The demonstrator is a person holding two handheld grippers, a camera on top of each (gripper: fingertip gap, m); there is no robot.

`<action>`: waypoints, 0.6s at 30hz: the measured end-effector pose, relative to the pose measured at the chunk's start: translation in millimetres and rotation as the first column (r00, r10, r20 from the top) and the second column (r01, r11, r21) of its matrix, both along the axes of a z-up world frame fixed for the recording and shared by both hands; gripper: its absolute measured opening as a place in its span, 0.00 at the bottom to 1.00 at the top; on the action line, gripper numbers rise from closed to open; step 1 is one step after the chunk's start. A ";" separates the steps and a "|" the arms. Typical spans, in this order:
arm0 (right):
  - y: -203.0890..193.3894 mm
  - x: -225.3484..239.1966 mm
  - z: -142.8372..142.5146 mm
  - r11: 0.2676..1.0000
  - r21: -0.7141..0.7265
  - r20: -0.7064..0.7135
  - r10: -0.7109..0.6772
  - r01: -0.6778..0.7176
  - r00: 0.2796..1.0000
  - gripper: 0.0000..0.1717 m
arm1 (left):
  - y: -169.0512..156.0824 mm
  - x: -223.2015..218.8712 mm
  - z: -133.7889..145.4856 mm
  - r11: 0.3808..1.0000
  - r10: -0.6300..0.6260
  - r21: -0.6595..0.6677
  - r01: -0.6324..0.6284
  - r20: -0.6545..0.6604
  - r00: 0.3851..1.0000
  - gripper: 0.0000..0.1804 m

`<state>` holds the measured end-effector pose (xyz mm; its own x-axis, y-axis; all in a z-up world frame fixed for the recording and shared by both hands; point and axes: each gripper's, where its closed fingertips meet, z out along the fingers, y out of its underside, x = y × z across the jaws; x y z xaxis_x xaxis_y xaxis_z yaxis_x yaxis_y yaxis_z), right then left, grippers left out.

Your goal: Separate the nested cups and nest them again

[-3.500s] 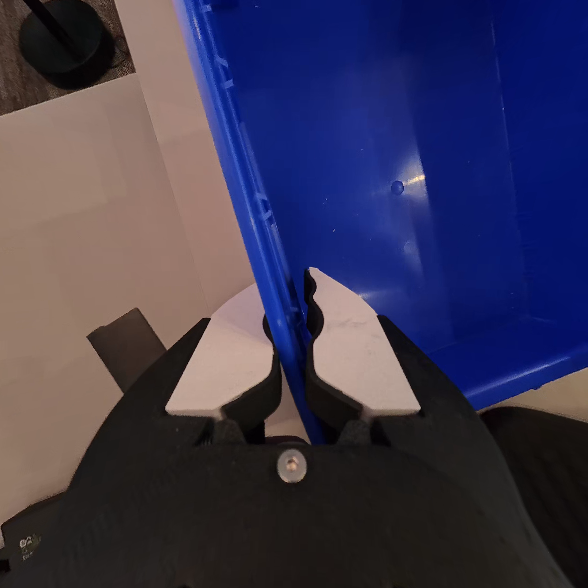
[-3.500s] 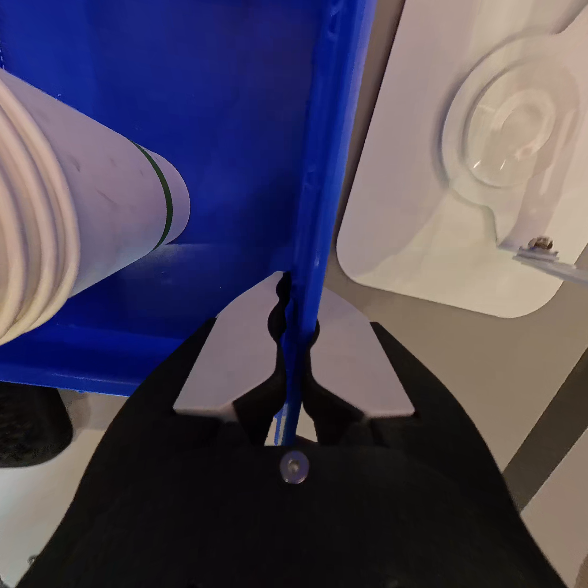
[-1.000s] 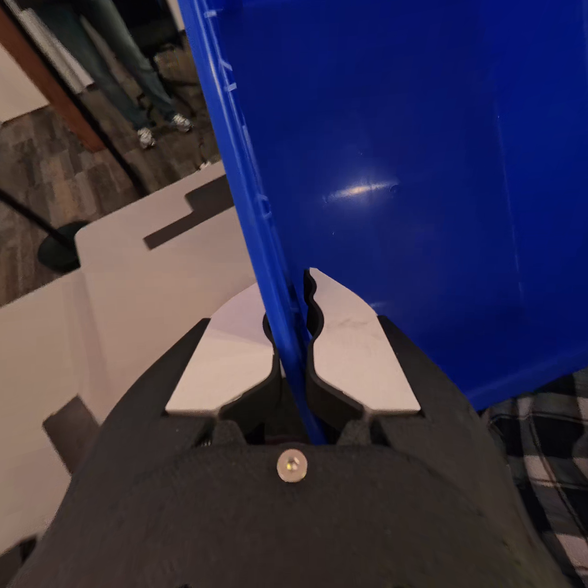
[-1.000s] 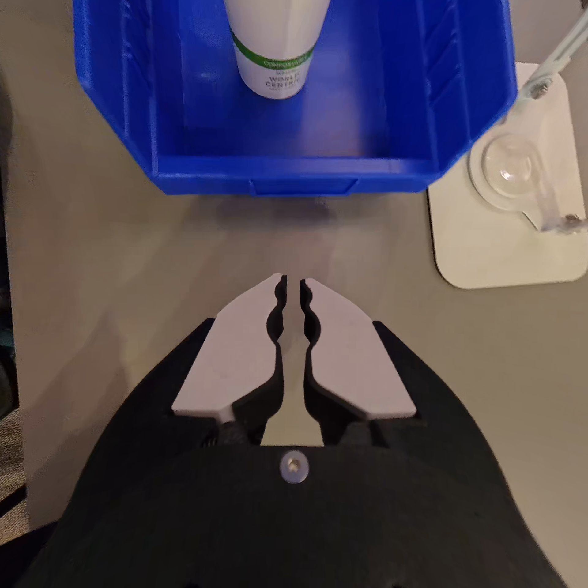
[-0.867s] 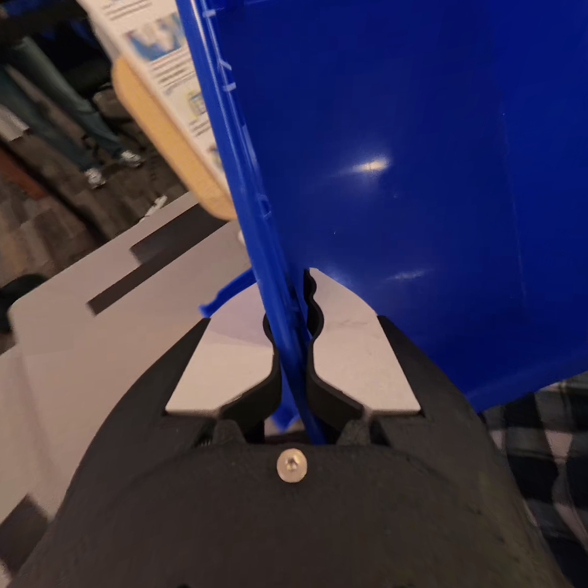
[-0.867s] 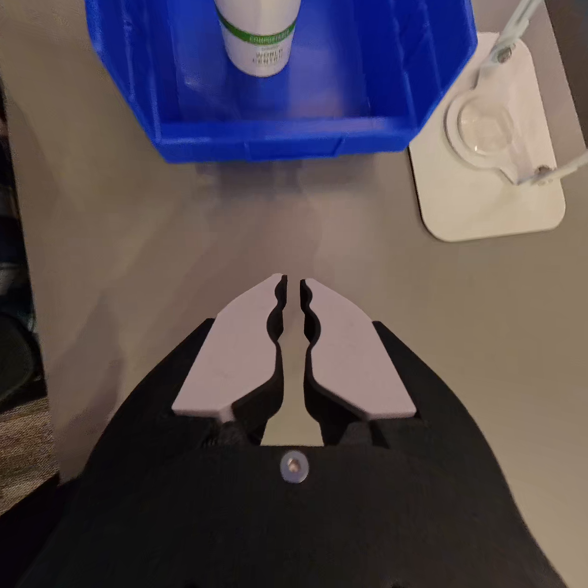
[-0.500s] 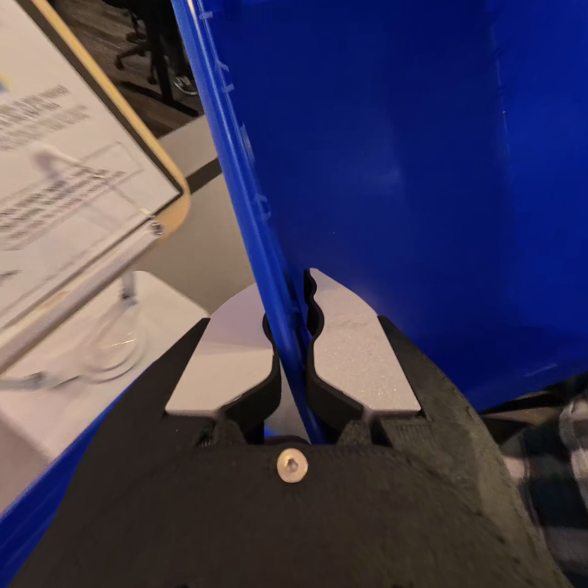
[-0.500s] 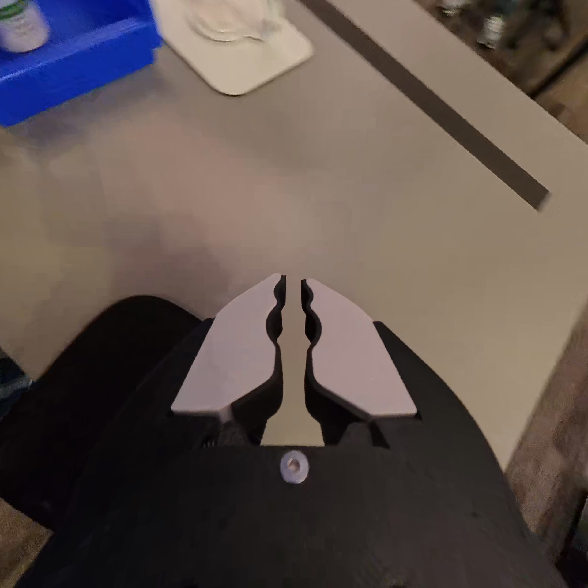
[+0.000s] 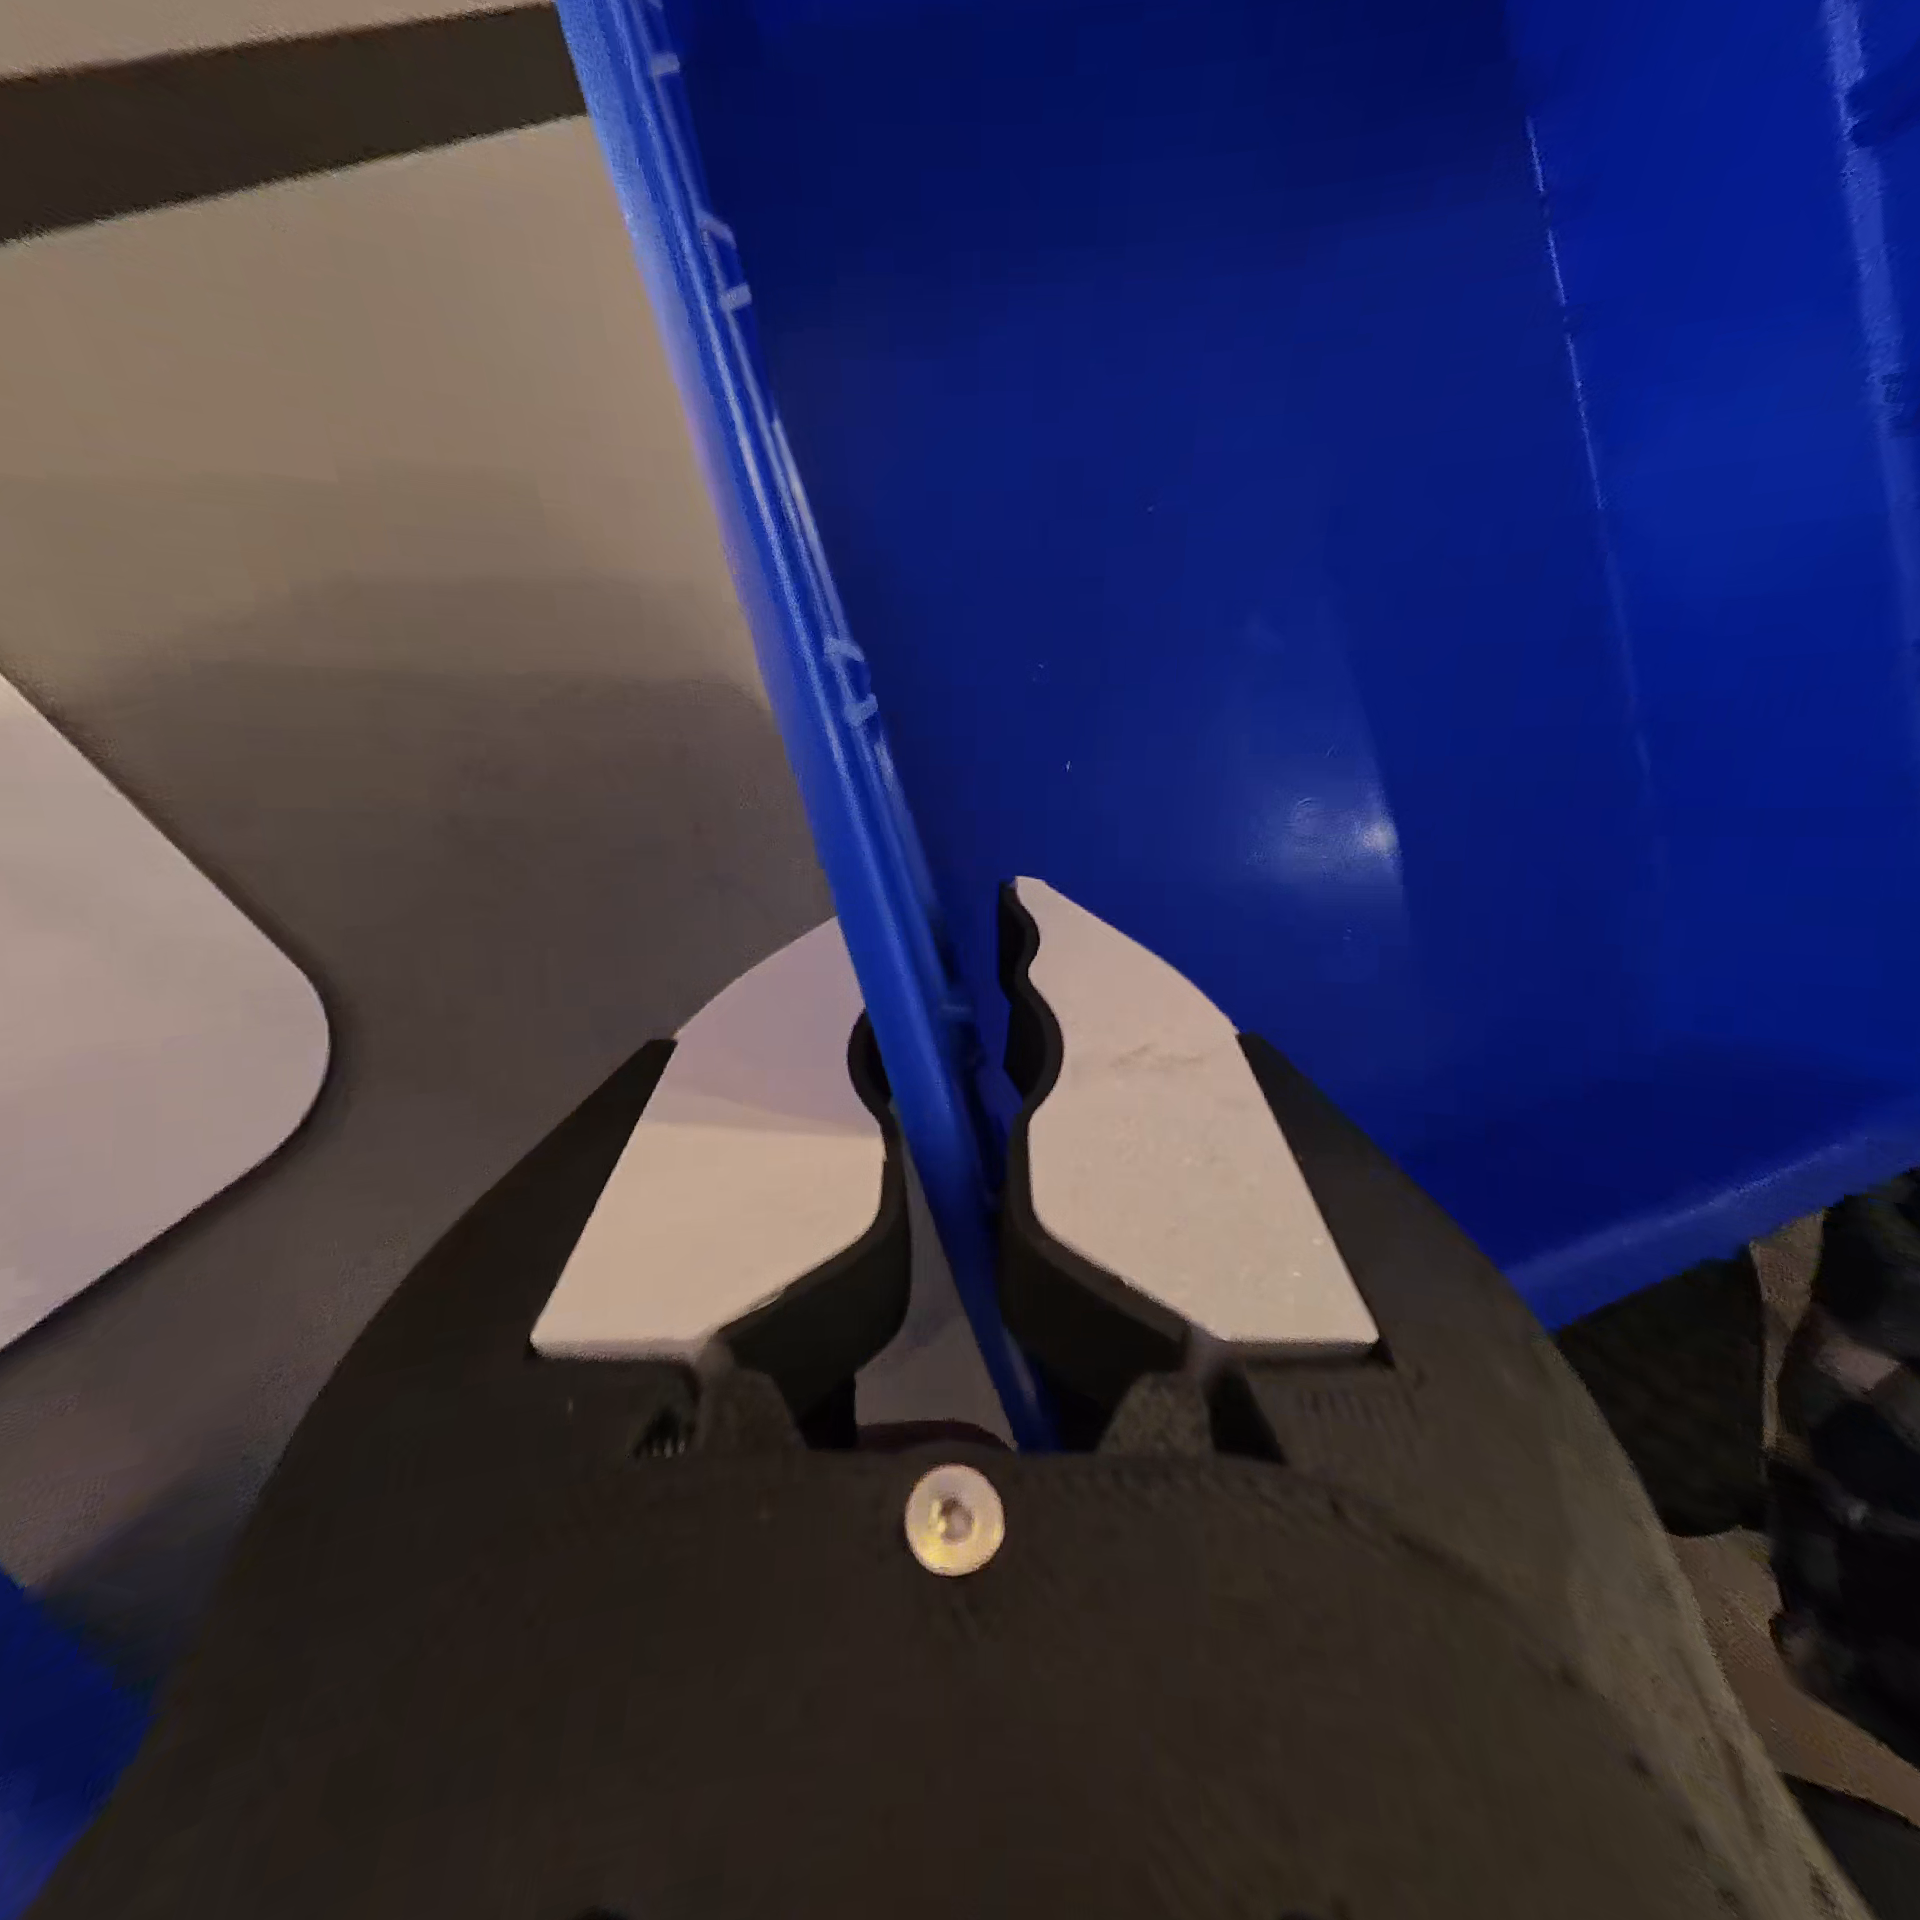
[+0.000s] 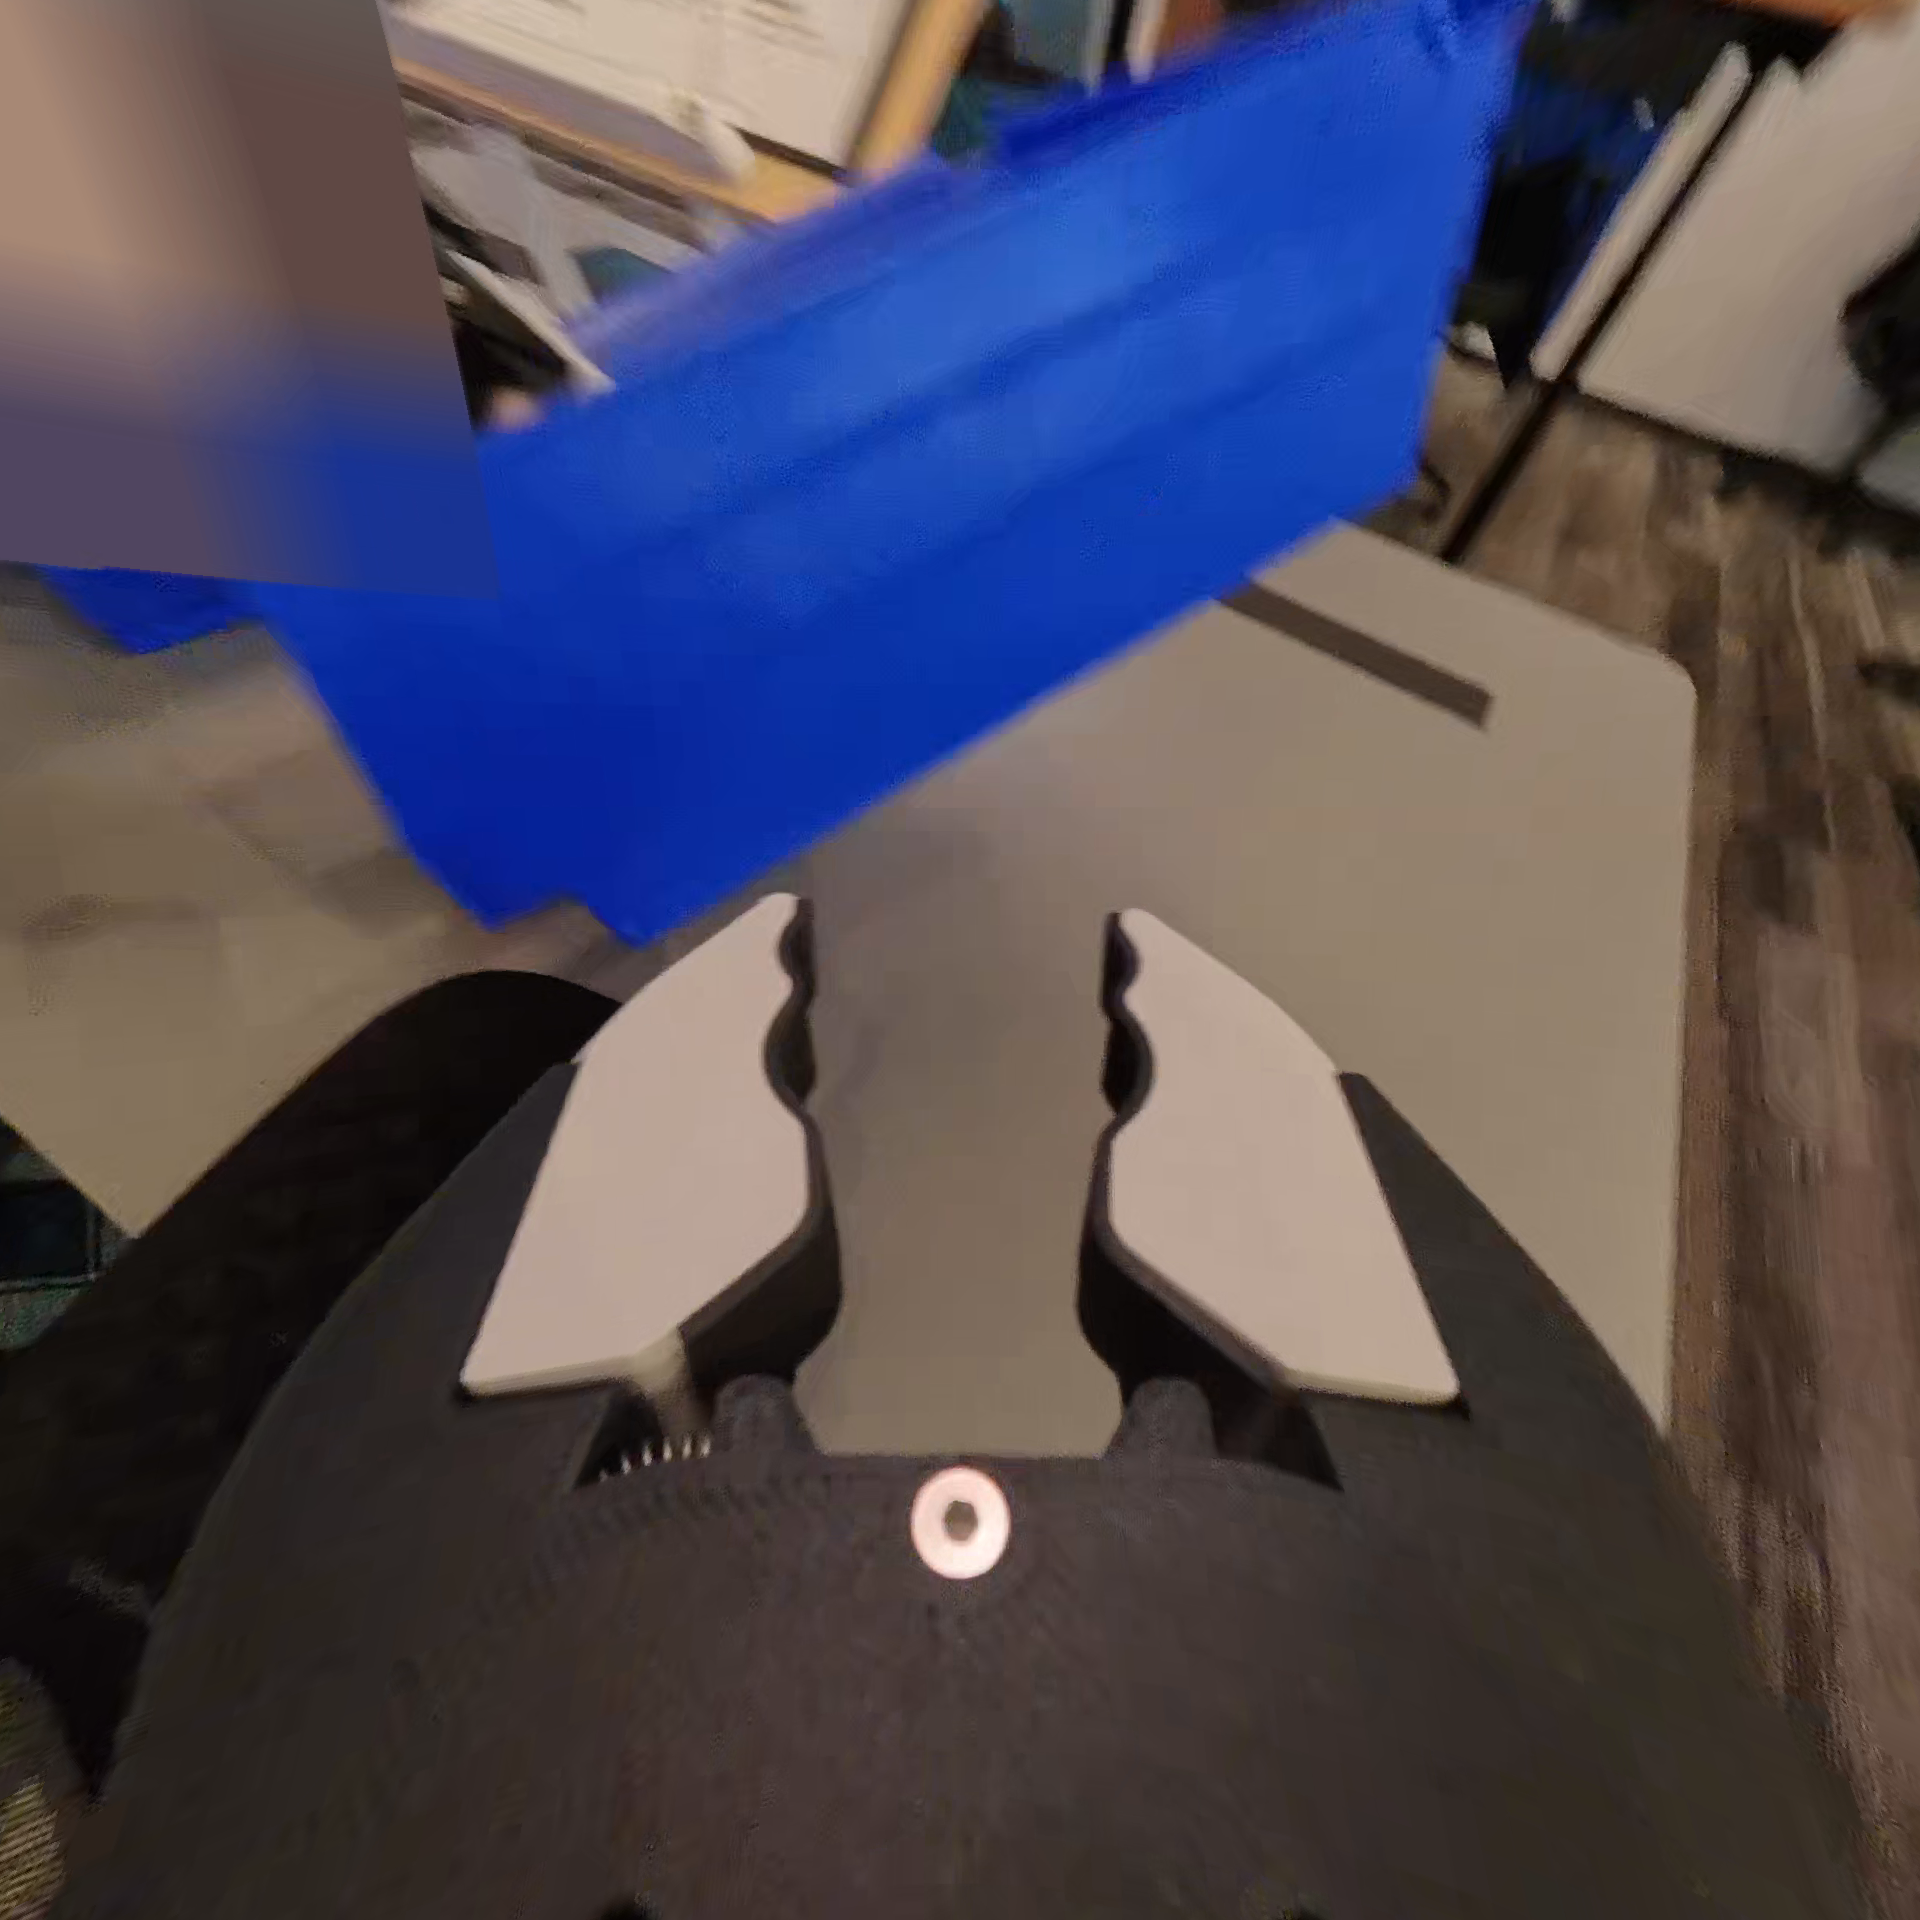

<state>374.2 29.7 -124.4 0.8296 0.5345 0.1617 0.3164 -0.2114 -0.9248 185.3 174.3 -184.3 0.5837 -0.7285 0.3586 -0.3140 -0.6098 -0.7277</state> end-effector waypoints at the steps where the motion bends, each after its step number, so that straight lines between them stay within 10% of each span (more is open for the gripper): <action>1: -0.6 -14.6 0.2 1.000 0.024 0.013 0.019 -0.019 1.000 0.37 | -0.1 0.7 -3.9 1.000 0.014 -0.014 -0.014 0.005 1.000 0.08; 6: 0.0 -45.6 27.9 0.938 0.346 0.393 -0.155 0.011 0.906 0.43 | 3.9 4.2 -14.6 0.998 0.054 -0.025 -0.054 -0.017 0.998 0.11; 10: -5.3 -87.2 27.4 0.959 0.246 0.494 0.003 -0.143 0.870 0.16 | 10.9 -4.5 -27.1 0.997 0.068 -0.039 -0.070 -0.032 0.997 0.10; 13: 1.4 -65.6 29.1 0.975 0.210 0.580 -0.062 -0.076 0.812 0.33 | 13.2 -14.1 -37.8 0.991 0.111 -0.075 -0.114 -0.049 0.993 0.10; 18: -21.4 -60.4 48.2 0.972 0.181 0.548 0.029 -0.152 0.836 0.32 | 19.2 -11.1 -42.1 0.988 0.127 -0.077 -0.131 -0.055 0.990 0.11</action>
